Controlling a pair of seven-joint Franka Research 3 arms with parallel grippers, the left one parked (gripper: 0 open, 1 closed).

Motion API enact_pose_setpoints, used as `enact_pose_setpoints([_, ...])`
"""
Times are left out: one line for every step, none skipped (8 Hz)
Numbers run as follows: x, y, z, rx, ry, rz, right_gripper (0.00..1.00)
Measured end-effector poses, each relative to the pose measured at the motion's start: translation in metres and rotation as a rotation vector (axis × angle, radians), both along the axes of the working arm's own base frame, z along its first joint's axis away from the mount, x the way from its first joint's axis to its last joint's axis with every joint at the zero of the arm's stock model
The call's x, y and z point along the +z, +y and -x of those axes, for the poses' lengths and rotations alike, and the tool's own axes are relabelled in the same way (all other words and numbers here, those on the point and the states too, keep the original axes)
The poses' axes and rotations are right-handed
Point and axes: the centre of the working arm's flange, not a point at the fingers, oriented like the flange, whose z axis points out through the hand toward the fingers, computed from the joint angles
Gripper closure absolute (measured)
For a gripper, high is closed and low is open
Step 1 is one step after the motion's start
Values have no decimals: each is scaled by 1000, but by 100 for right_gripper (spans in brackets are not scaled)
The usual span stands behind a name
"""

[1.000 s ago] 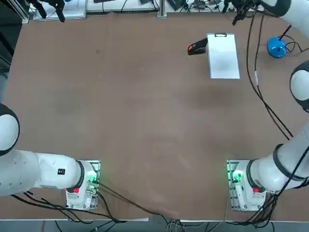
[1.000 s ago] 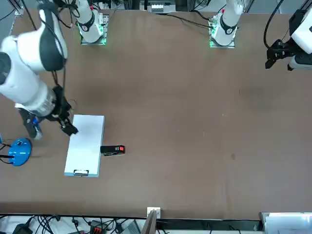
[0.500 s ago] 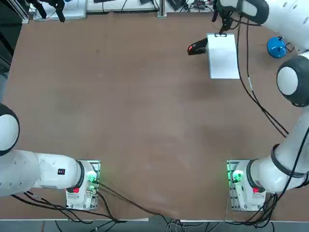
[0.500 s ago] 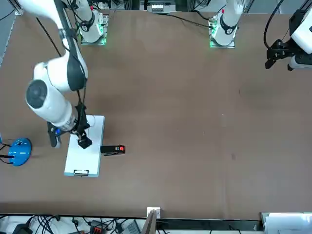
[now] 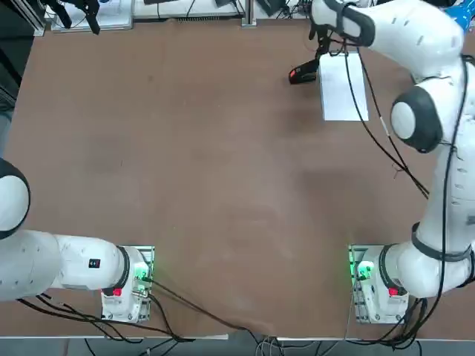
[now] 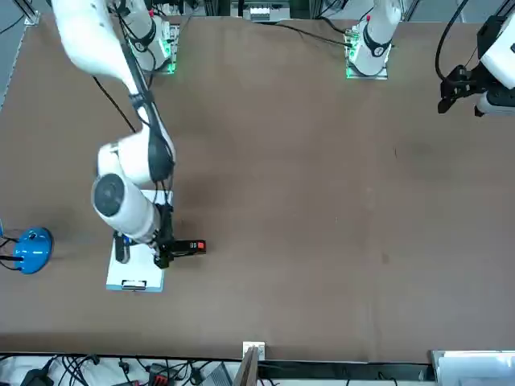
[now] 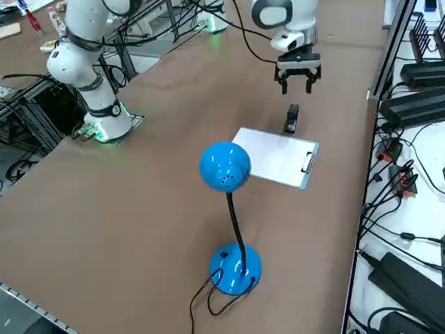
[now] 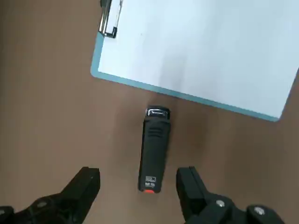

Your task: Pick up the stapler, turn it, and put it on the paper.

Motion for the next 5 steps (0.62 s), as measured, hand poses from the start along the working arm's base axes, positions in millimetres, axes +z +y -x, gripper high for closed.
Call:
enact_pose_setpoints([-12,0,-5,-36,3,2,0])
enact_pose_setpoints([-19,-2,-10,-66,2,6,0])
enact_pose_setpoints([-26,-3,-13,-86,3,11,0])
enact_pose_setpoints([-33,-2,-13,-87,10,24,0])
enact_pose_setpoints([-41,1,-11,-82,23,39,0])
